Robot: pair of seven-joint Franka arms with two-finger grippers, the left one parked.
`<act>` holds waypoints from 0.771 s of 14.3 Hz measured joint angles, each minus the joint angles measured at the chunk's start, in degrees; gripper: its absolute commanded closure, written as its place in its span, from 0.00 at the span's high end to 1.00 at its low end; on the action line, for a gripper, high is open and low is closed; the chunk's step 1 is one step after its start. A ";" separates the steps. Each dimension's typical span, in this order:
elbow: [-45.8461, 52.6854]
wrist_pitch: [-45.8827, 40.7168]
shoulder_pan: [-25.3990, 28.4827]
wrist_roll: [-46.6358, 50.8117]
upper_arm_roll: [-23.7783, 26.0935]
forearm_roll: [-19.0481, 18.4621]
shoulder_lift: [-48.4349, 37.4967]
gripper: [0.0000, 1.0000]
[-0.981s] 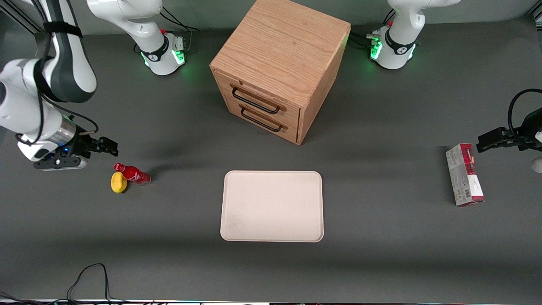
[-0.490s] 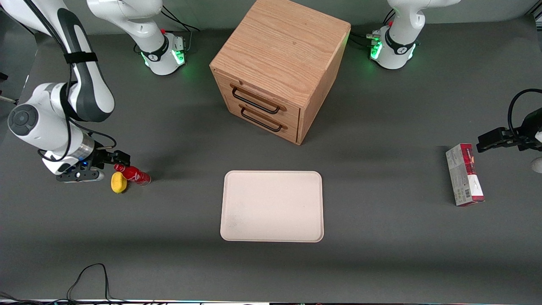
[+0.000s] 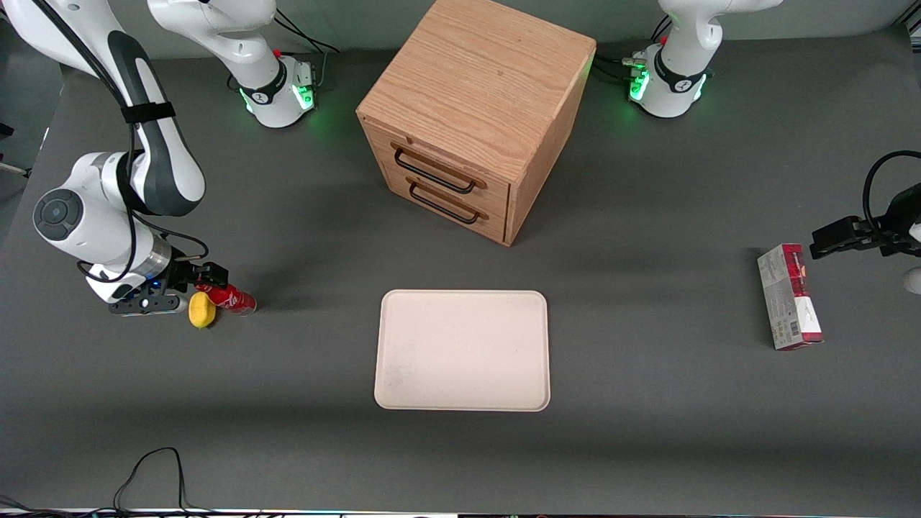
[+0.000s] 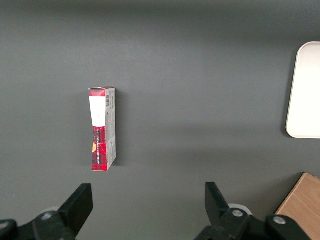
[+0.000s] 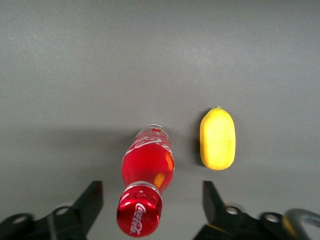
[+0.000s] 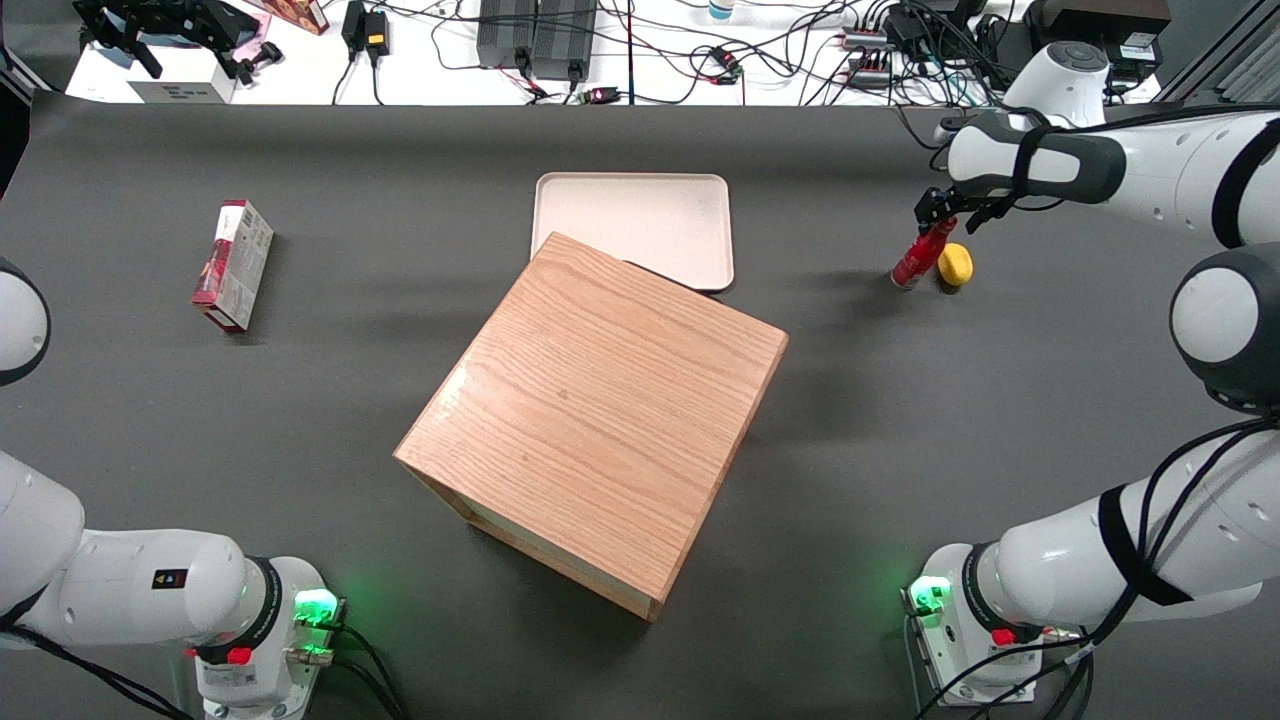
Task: Place coke bottle on tray
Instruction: 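Close the right gripper around the bottle's body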
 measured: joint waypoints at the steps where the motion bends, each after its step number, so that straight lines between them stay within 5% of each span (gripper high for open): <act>1: 0.00 0.00 0.14 0.00 0.02 0.00 0.00 0.22; 5: 0.10 0.01 0.99 0.00 0.03 0.00 -0.03 0.03; 11: 0.37 -0.03 1.00 0.00 0.03 0.00 -0.09 0.01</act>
